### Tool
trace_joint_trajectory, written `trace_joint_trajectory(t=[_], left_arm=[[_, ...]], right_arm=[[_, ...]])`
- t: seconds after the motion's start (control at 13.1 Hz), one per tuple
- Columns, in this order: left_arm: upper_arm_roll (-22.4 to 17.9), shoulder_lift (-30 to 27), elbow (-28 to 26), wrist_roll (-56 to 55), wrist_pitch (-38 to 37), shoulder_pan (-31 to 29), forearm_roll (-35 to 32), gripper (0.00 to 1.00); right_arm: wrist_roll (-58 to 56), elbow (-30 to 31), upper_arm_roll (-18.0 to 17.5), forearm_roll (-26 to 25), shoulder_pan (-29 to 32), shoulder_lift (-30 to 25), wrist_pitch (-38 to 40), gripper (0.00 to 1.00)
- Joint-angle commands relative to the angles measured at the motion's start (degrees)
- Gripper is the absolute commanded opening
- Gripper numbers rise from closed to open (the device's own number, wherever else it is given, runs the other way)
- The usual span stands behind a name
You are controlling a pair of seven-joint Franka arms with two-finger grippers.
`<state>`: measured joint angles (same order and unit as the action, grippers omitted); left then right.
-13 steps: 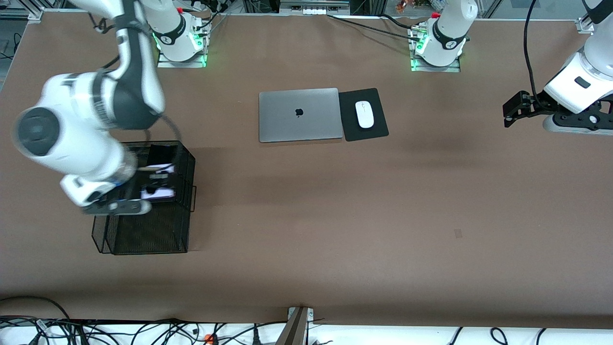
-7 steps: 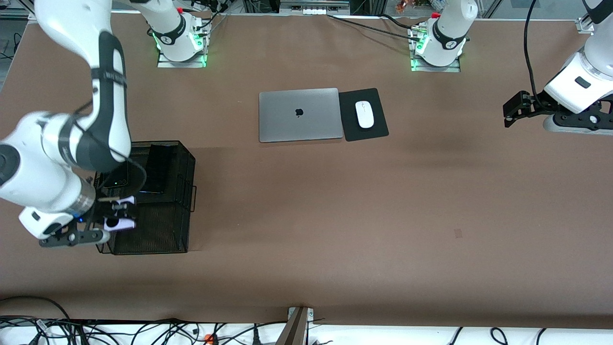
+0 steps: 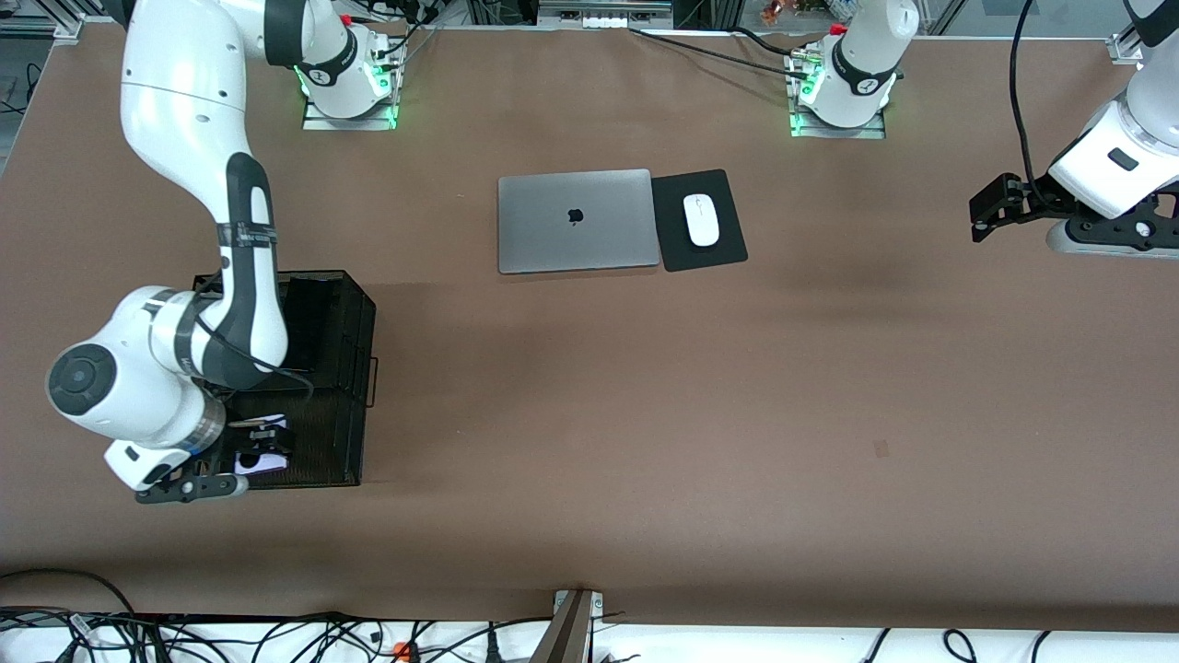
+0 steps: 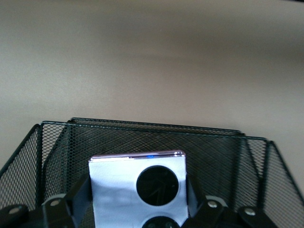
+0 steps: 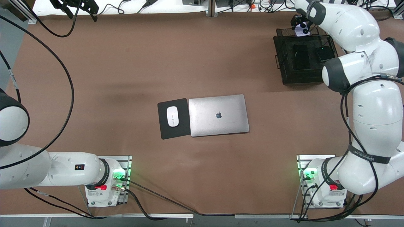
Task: Place phones with both arms
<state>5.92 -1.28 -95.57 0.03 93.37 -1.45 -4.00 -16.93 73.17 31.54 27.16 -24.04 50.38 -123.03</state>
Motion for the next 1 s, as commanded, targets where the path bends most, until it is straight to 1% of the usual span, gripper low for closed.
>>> trace_joint_trajectory(t=[0.0,0.08,0.15,0.46,0.61,0.77,0.92], left_arm=[[0.2,0.1,1.1,1.2,-1.2,-0.4,-0.2,1.0],[0.2,0.1,1.1,1.2,-1.3,-0.4,-0.2,1.0],[0.2,0.1,1.1,1.2,-1.2,-0.4,-0.2,1.0],[0.2,0.1,1.2,1.2,-1.3,-0.4,-0.2,1.0],[0.2,0.1,1.2,1.1,-1.3,-0.4,-0.2,1.0],[0.2,0.1,1.2,1.1,-1.3,-0.4,-0.2,1.0],[0.2,0.1,1.2,1.1,-1.3,-0.4,-0.2,1.0]], right_arm=[[-0.5,-1.9,-0.5,2.4,1.0,1.8,-0.8,0.57],[-0.5,-1.7,-0.5,2.6,1.1,2.1,-1.0,0.97],[-0.5,-1.8,-0.5,2.7,1.4,2.1,-1.1,0.99],[-0.8,-1.9,-0.4,2.6,2.2,1.2,0.2,0.99],[-1.2,-2.2,0.4,1.9,2.2,-1.4,5.6,0.99],[-1.4,-2.1,2.5,1.2,1.4,-6.0,11.4,1.0],[-0.7,-1.7,2.6,-1.4,1.2,-11.2,19.9,1.0]])
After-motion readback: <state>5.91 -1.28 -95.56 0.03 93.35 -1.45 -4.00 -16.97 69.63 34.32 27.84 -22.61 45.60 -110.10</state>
